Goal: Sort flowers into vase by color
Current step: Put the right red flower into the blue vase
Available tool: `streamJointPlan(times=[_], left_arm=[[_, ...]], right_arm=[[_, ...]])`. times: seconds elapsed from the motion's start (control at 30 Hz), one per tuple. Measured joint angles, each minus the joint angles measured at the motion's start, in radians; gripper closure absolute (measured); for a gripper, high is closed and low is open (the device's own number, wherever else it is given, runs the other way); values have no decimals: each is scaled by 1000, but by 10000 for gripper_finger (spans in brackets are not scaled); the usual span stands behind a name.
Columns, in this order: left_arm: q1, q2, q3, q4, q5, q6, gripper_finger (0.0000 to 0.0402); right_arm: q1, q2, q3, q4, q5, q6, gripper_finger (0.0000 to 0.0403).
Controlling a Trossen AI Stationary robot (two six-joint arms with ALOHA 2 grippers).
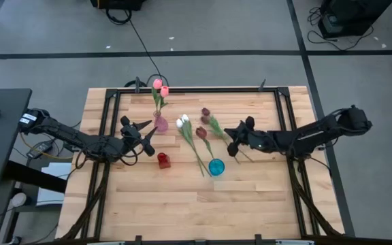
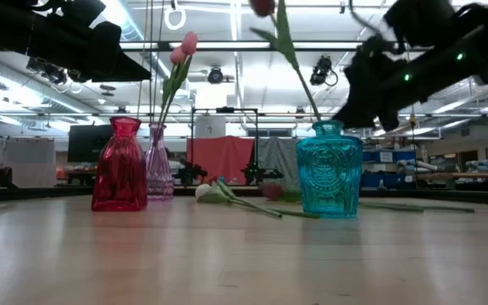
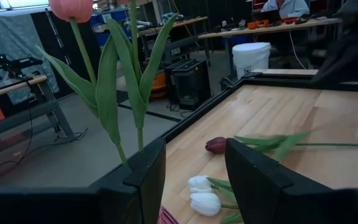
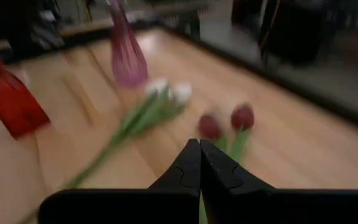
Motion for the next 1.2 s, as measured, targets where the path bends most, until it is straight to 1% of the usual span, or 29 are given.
streamJointPlan(times=[0.07, 0.17, 0.23, 0.3, 0.37, 0.5, 0.57, 0.63, 0.73, 1.0, 1.1, 1.2], left_arm=[[0, 0, 0, 0, 0, 0, 231], [0, 0, 0, -1, 0, 0, 231], [0, 0, 0, -3, 0, 0, 231], [0, 0, 0, -3, 0, 0, 231], [0, 0, 0, -3, 0, 0, 231], [0, 0, 0, -1, 0, -1, 231], [0, 0, 0, 0, 0, -3, 231], [0, 0, 0, 1, 1, -3, 231], [0, 0, 0, 1, 1, -3, 231], [0, 0, 0, 0, 4, -3, 231], [0, 0, 0, -2, 6, -3, 231], [0, 0, 0, -4, 7, -3, 231]], right_arm=[[-47, 22, 0, -39, -70, 42, 394], [-109, 45, 0, -107, -215, 79, 389], [-145, 55, 9, -163, -316, 115, 378], [-171, 68, 34, -252, -382, 129, 357], [-186, 80, 67, -351, -405, 128, 328], [-207, 111, 153, -551, -411, 132, 269], [-216, 138, 200, -650, -425, 142, 249], [-223, 172, 241, -724, -439, 138, 240], [-228, 231, 285, -757, -440, 107, 239], [-260, 377, 382, -793, -457, 40, 255], [-267, 386, 412, -844, -494, 17, 262], [-271, 378, 419, -864, -494, 16, 288]])
